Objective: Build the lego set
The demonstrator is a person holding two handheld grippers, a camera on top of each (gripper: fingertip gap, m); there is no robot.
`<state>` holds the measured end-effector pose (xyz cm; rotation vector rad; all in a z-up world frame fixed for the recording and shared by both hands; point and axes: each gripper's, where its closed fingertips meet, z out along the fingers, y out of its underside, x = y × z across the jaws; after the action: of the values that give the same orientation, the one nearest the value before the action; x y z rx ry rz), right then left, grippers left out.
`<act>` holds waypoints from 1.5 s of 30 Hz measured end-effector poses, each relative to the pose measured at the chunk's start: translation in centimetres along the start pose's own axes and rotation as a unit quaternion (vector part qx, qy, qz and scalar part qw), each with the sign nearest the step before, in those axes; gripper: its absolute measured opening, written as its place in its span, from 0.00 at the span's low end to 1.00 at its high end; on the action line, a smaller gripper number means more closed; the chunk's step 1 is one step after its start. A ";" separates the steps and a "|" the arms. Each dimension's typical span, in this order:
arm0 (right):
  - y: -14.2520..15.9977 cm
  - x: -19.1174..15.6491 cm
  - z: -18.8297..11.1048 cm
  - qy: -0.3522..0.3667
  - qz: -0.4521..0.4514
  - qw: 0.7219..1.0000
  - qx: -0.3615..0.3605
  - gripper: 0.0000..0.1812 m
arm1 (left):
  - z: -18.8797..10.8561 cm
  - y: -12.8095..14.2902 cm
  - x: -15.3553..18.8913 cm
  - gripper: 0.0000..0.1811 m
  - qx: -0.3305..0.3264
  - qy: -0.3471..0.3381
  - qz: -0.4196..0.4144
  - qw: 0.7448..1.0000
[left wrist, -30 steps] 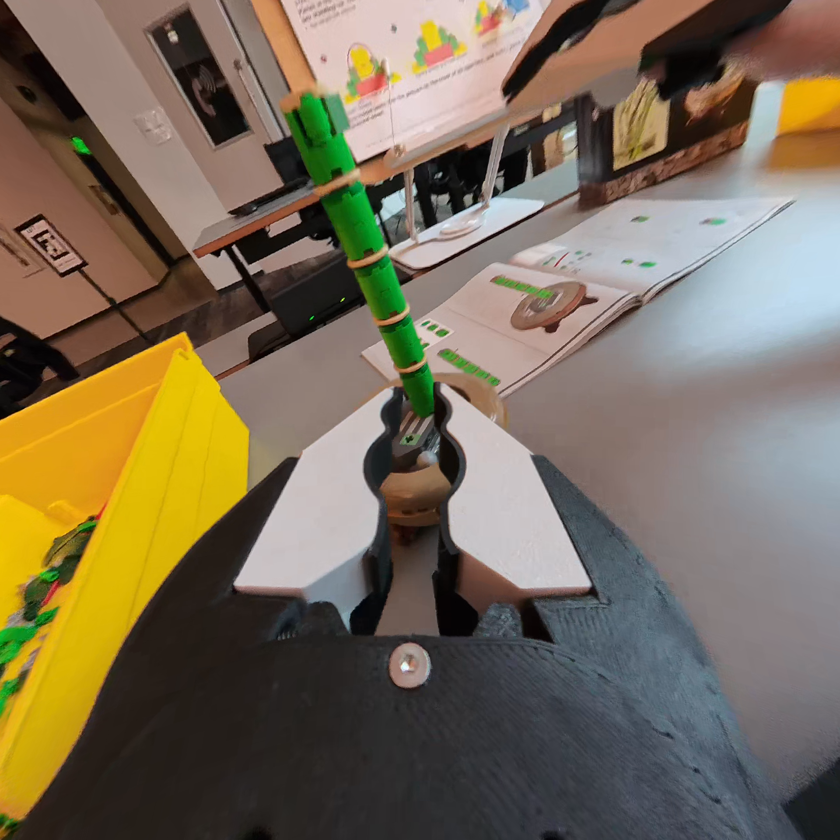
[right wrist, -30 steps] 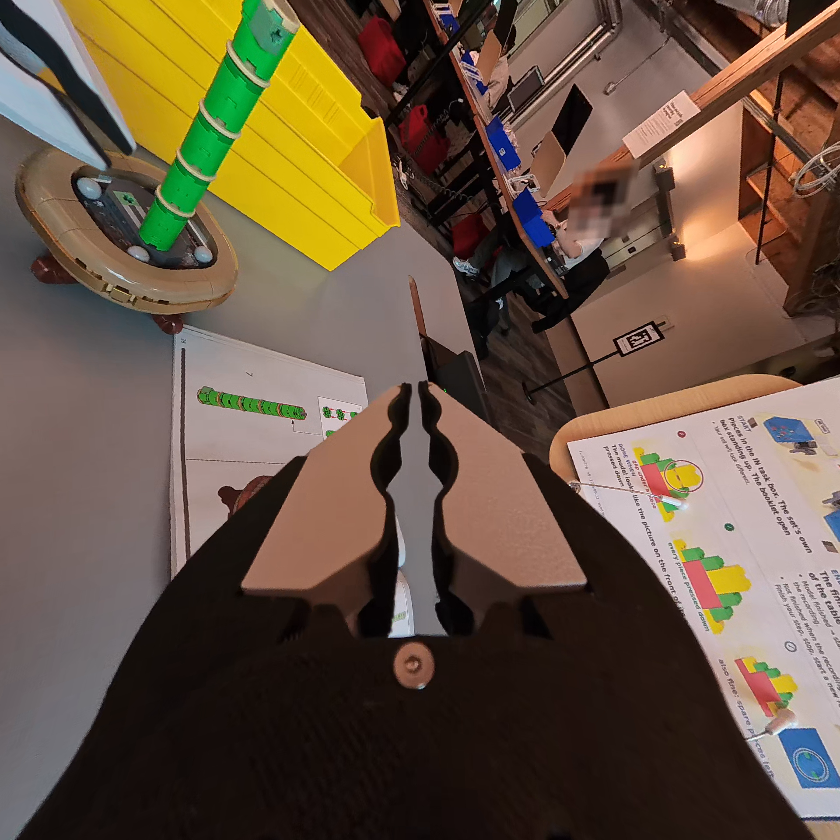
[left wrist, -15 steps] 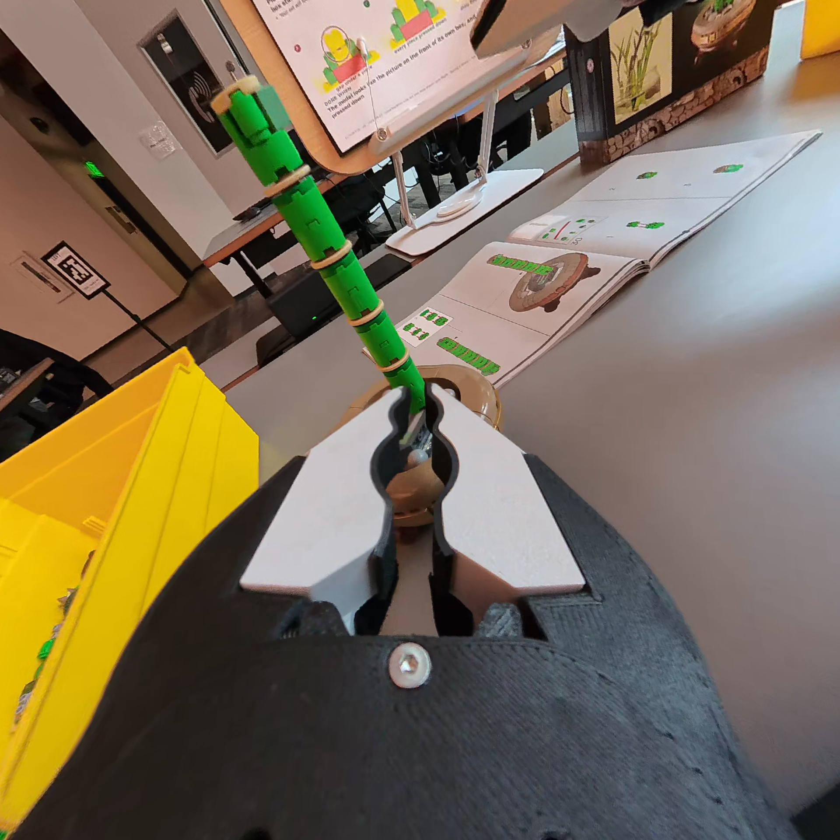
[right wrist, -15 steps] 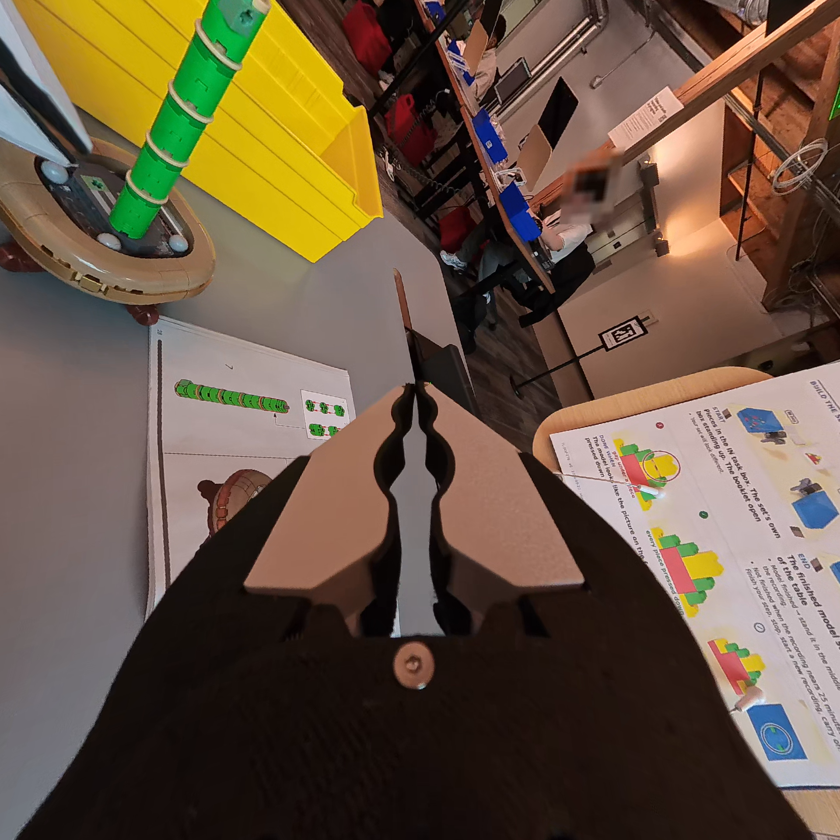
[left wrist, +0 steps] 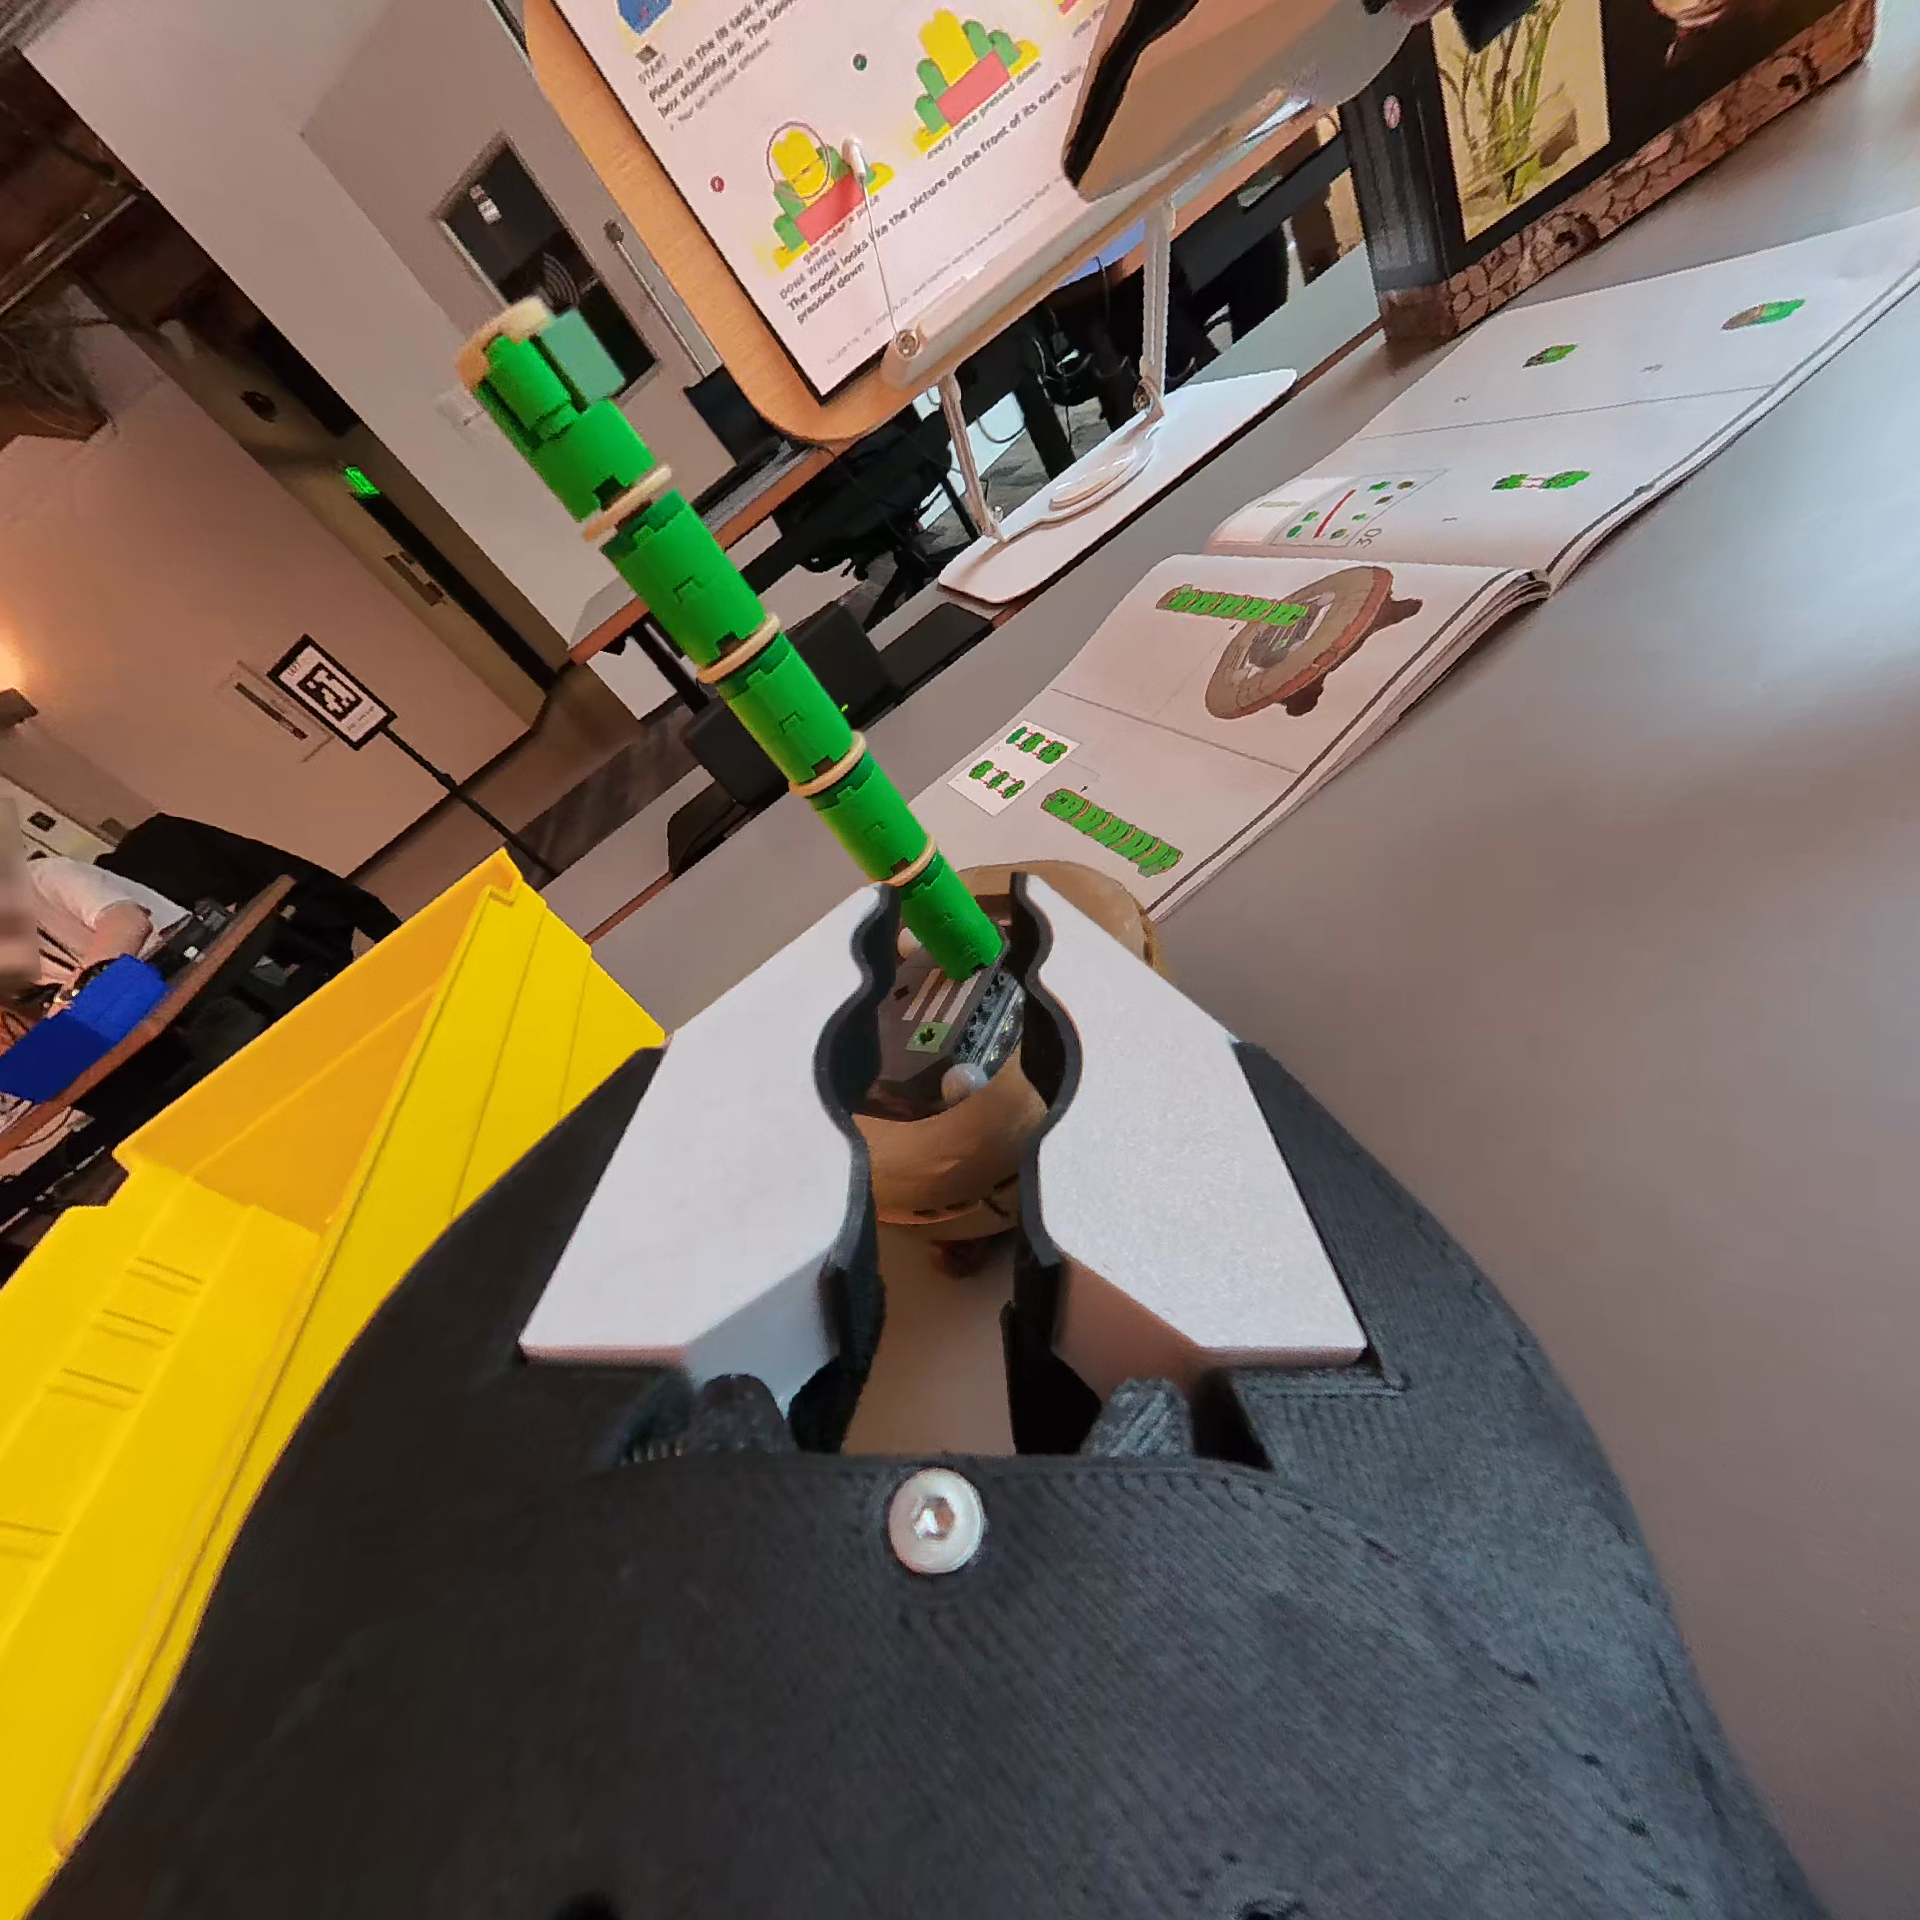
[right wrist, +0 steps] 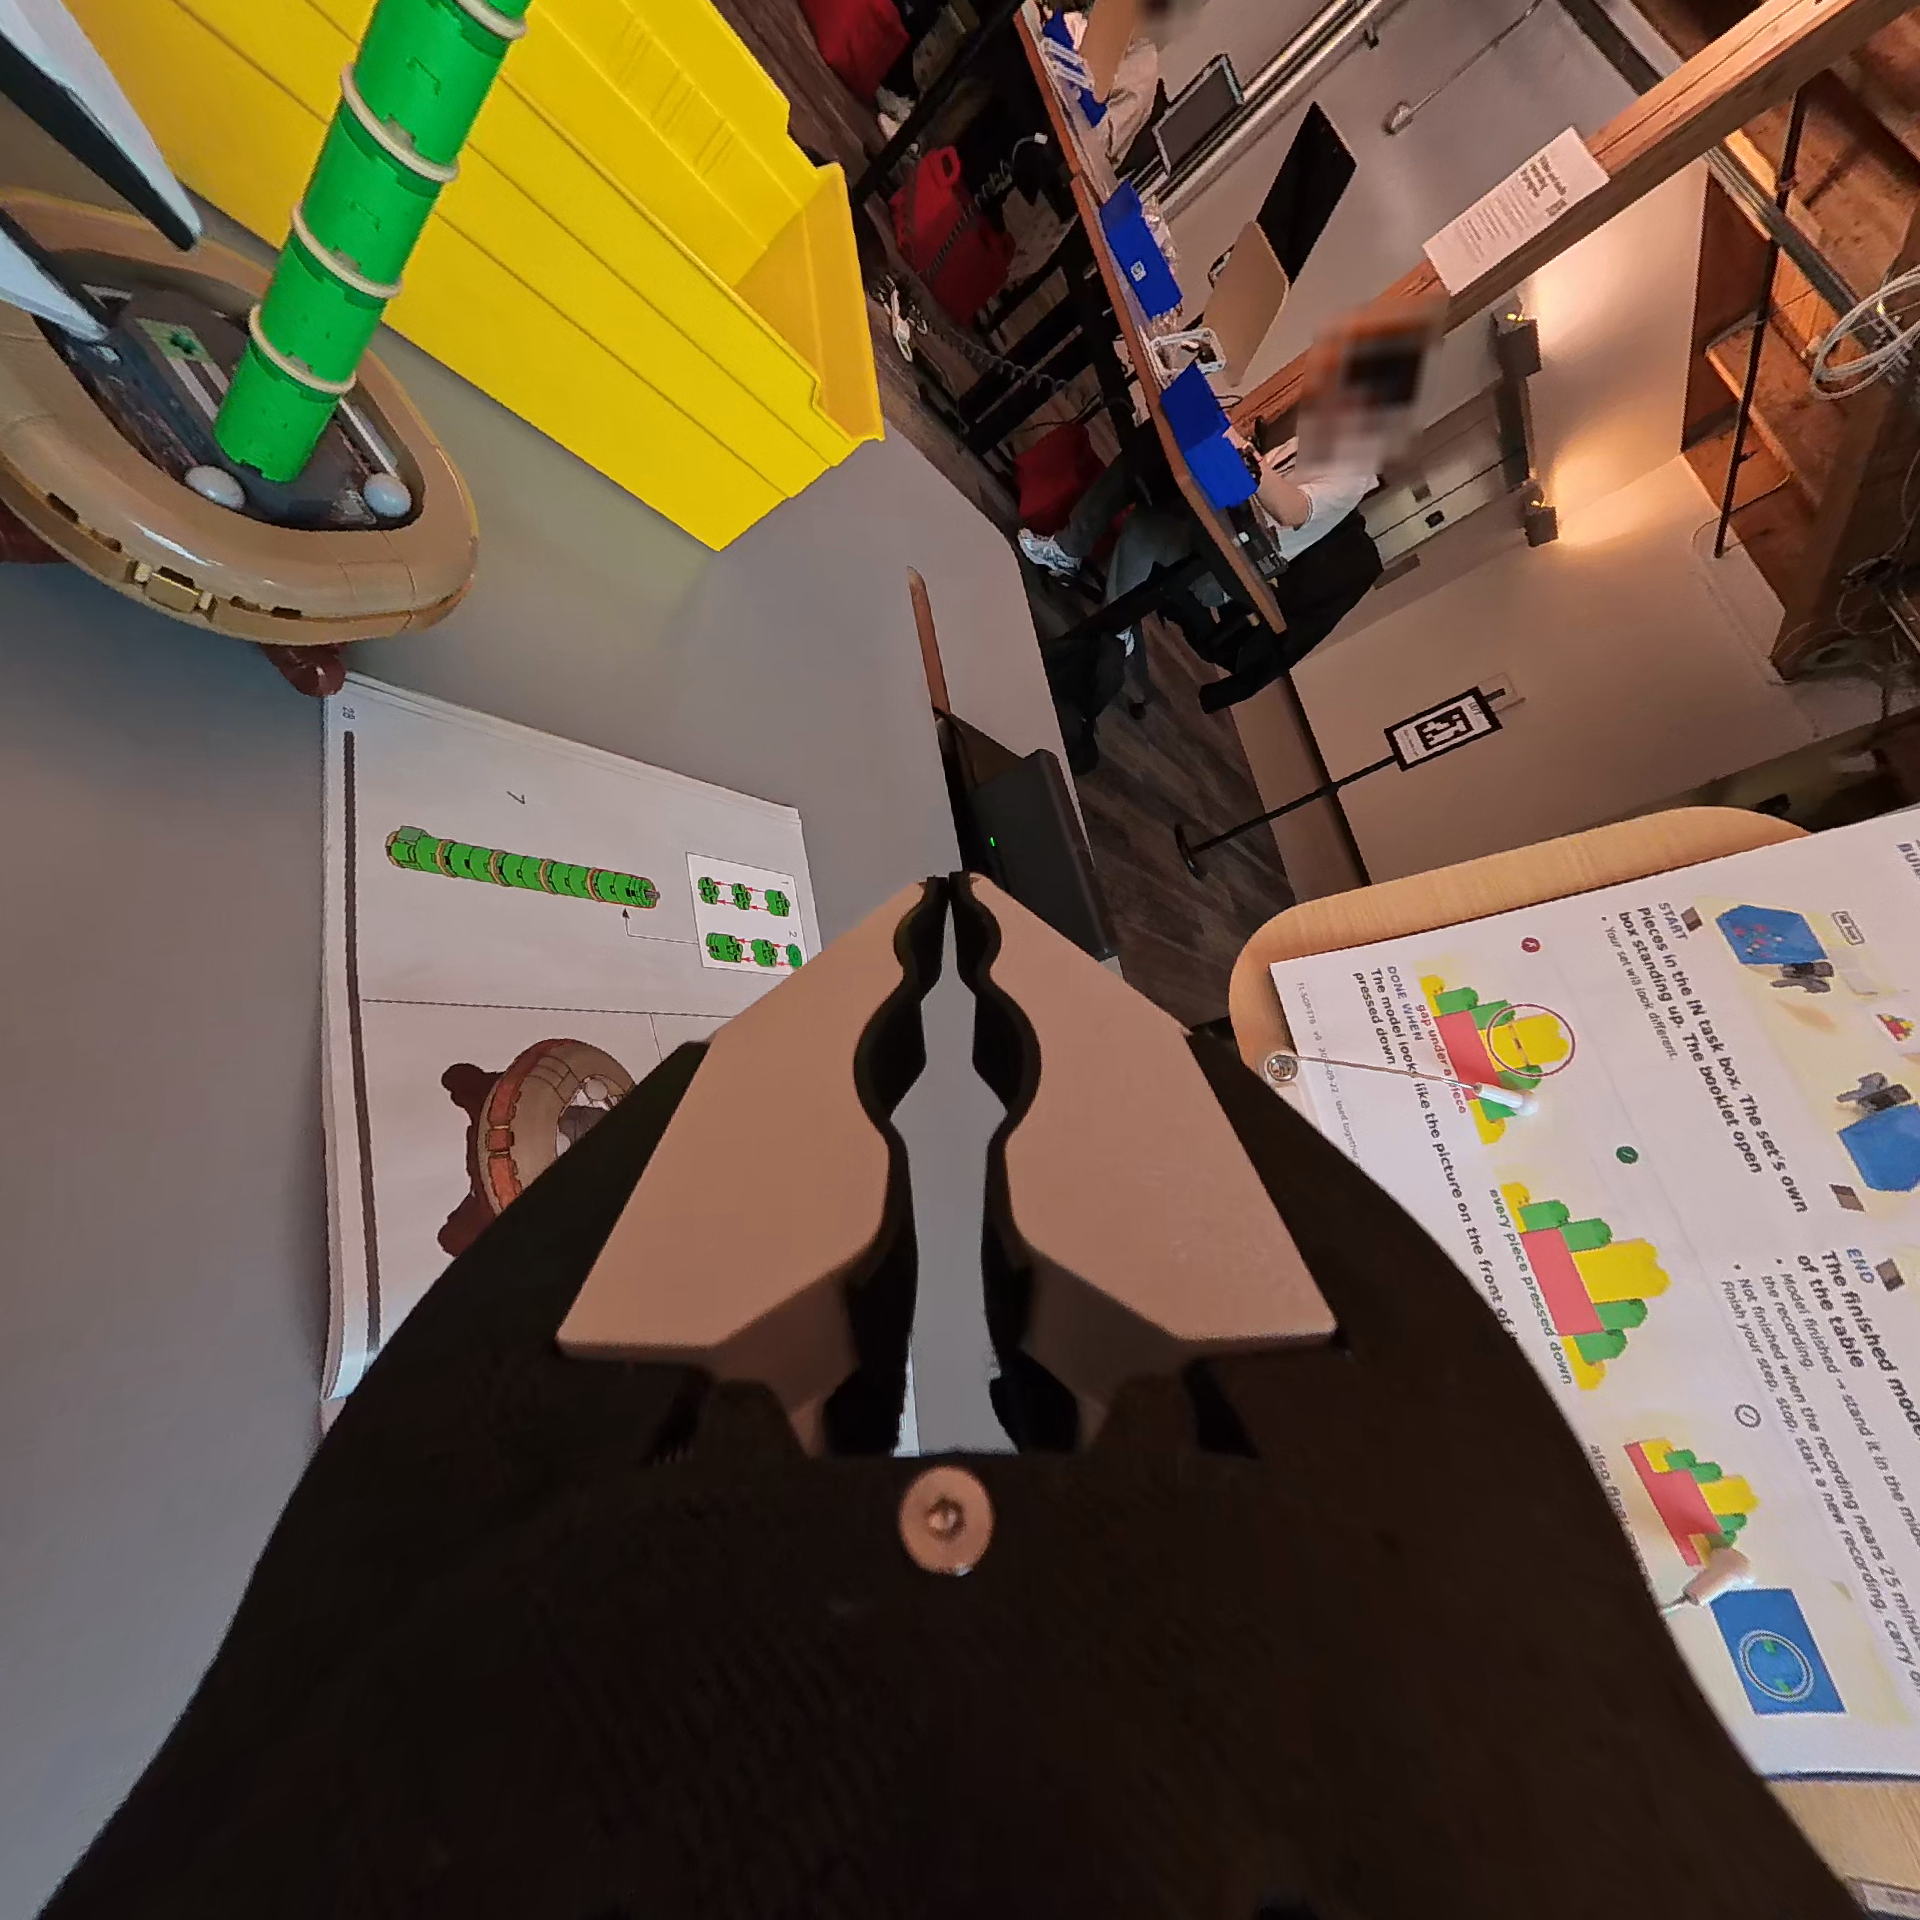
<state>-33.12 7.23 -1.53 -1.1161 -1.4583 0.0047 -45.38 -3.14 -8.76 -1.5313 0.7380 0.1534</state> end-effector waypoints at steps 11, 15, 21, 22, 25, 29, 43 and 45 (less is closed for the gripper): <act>-0.2 0.2 -0.2 0.005 -0.001 1.000 0.004 0.01 | -0.2 -0.2 -0.3 0.08 0.007 -0.005 -0.012 1.000; -0.2 0.2 -0.1 0.004 -0.003 1.000 0.004 0.01 | -0.2 -0.3 -0.3 0.08 0.007 -0.005 -0.011 1.000; 0.0 0.1 -0.1 0.002 -0.002 1.000 0.002 0.01 | -0.3 -0.5 -0.4 0.08 0.013 -0.005 -0.021 1.000; 0.0 0.1 -0.1 0.002 -0.002 1.000 0.002 0.01 | -0.3 -0.5 -0.4 0.07 0.014 -0.005 -0.021 1.000; 0.1 0.0 0.0 0.000 -0.002 1.000 0.000 0.01 | -0.3 -0.5 -0.5 0.07 0.015 -0.005 -0.023 1.000; 0.3 -0.1 0.1 -0.004 -0.003 1.000 -0.004 0.01 | -0.3 -0.4 -0.4 0.07 0.013 -0.003 -0.022 1.000; 0.3 -0.2 0.2 -0.007 -0.004 1.000 -0.003 0.01 | -1.0 -2.4 0.3 0.05 0.063 0.007 -0.007 0.998; 0.4 -0.2 0.2 -0.008 -0.003 1.000 -0.005 0.01 | -1.0 -2.3 0.2 0.04 0.061 0.000 -0.001 0.998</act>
<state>-33.12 7.42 -1.99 -1.1219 -1.4765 0.0021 -44.34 -4.34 -6.73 -1.4163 0.7331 0.1040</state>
